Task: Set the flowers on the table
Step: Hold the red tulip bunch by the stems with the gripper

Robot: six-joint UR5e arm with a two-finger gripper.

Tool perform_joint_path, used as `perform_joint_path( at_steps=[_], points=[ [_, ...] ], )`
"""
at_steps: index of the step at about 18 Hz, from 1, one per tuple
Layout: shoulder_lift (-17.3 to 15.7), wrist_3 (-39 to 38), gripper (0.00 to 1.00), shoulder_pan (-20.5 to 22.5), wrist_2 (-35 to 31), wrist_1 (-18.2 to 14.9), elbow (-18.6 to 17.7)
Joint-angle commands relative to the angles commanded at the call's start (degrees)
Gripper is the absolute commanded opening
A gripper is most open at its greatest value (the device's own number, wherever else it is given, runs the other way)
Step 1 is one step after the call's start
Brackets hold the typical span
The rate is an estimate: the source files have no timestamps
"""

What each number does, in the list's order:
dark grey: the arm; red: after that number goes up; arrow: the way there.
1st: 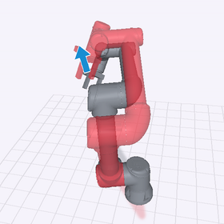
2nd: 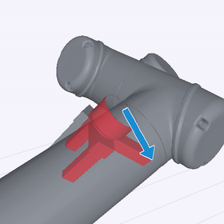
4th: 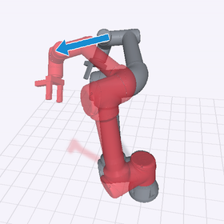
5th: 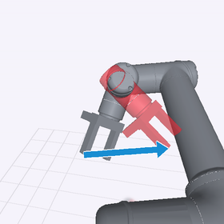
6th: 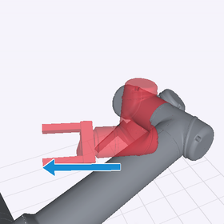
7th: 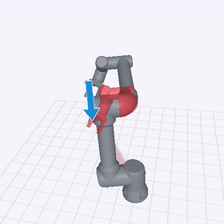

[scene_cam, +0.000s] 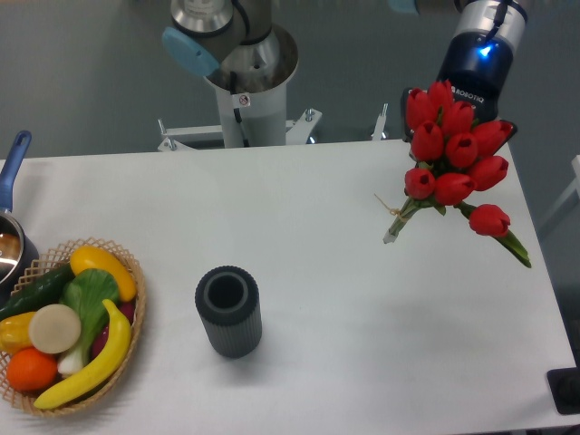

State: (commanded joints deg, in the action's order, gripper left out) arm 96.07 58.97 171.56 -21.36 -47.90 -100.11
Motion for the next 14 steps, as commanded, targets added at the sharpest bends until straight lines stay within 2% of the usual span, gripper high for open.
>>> perform_joint_path(
  at_steps=[7, 14],
  points=[
    [-1.1, 0.0, 0.43, 0.3, -0.7, -0.3, -0.6],
    [-3.9, -0.4, 0.43, -0.2, -10.7, -0.6, -1.0]
  ],
)
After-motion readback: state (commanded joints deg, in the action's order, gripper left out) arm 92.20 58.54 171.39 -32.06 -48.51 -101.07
